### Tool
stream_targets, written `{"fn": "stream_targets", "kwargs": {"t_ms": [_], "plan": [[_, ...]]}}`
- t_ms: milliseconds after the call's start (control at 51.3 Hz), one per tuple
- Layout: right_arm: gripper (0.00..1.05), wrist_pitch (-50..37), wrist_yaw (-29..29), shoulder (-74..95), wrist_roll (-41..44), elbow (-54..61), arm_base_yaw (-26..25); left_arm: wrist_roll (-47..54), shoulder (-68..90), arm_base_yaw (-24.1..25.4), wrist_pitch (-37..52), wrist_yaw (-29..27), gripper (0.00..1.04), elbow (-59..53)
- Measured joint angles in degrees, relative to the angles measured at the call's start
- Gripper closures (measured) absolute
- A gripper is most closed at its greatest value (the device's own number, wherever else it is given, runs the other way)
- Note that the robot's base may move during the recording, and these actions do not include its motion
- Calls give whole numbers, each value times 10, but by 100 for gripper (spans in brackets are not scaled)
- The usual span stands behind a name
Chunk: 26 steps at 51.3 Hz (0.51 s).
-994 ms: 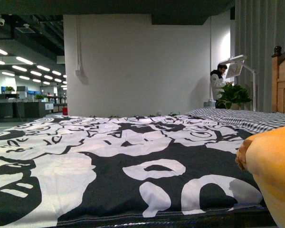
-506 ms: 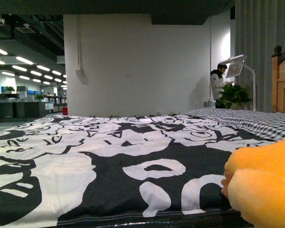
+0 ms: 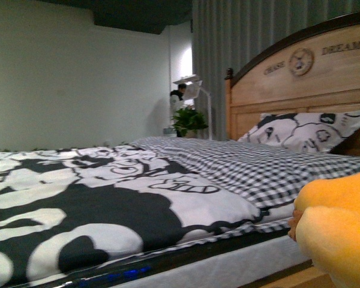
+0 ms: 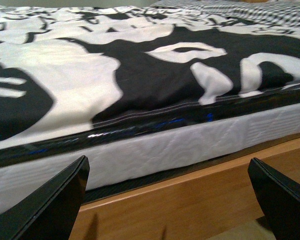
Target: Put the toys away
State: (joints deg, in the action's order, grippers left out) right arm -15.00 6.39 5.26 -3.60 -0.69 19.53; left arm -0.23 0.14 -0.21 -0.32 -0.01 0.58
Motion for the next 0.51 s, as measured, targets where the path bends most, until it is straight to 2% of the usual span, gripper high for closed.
{"fn": "stream_targets", "kwargs": {"t_ms": [506], "plan": [[97,0,-2,-1,0,0,0,0,-1,0,0,0,6,0]]}}
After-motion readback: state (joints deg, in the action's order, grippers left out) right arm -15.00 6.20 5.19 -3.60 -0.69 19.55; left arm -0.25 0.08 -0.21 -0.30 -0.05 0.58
